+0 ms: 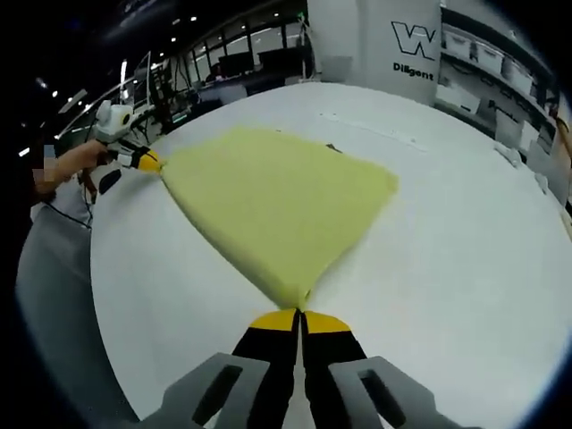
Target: Fold the garment on the visible template until the final outline fits inside the template.
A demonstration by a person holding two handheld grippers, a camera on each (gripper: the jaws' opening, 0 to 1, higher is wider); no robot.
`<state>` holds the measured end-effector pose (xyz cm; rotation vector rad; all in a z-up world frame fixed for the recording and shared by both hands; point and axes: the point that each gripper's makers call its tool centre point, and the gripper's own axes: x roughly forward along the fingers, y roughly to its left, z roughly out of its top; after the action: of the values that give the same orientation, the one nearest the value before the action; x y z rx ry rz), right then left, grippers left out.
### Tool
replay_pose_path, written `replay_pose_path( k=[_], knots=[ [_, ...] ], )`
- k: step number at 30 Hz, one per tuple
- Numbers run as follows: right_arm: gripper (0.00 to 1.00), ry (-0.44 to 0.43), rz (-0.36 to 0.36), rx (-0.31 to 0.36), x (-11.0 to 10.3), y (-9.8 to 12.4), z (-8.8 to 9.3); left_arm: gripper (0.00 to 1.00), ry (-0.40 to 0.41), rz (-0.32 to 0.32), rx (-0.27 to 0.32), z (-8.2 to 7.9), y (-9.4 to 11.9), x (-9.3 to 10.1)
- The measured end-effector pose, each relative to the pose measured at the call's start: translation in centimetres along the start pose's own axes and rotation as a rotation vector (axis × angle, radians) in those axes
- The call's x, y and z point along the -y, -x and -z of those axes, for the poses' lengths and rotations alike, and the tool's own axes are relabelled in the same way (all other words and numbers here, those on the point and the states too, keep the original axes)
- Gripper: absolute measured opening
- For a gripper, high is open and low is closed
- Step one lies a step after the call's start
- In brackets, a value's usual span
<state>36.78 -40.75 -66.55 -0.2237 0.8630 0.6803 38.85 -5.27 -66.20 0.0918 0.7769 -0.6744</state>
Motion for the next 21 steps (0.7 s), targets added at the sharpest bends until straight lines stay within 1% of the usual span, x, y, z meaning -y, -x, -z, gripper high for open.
replay_pose_path(
  k=[2, 3, 5, 9, 14, 17, 19, 20, 21],
  knots=[
    [0.00, 0.001, -0.004, -0.004, -0.2, 0.1, 0.2, 0.00, 0.004, 0.005, -0.002, 0.3, 0.2, 0.1],
    [0.00, 0.010, 0.003, -0.023, -0.2, 0.2, 0.6, 0.00, 0.004, 0.005, -0.004, 0.5, 0.5, 0.2],
    [0.00, 0.019, 0.007, -0.032, -0.2, 0.5, 0.9, 0.00, 0.005, 0.000, -0.007, 0.8, 0.9, 0.1],
    [0.00, 0.013, -0.012, -0.010, -0.7, 1.0, 0.8, 0.00, 0.027, 0.016, 0.014, 0.7, 1.3, 0.3],
    [0.00, 0.012, -0.021, -0.012, -0.7, 0.9, 0.9, 0.00, 0.029, 0.008, 0.008, 1.0, 1.0, 0.2],
    [0.00, -0.014, -0.019, 0.002, -0.8, 1.0, 0.8, 0.00, 0.020, 0.005, 0.005, 0.9, 1.0, 0.1],
    [0.00, -0.042, -0.004, 0.014, -0.5, 1.0, 0.6, 0.00, 0.015, 0.004, 0.003, 0.9, 1.0, 0.1],
    [0.00, -0.075, -0.004, 0.023, -0.5, 1.0, 0.5, 0.00, 0.016, 0.004, 0.003, 0.9, 1.0, 0.1],
    [0.00, -0.132, 0.007, 0.031, -0.3, 0.9, 0.3, 0.00, 0.016, 0.003, 0.004, 0.9, 1.0, 0.0]
  ],
)
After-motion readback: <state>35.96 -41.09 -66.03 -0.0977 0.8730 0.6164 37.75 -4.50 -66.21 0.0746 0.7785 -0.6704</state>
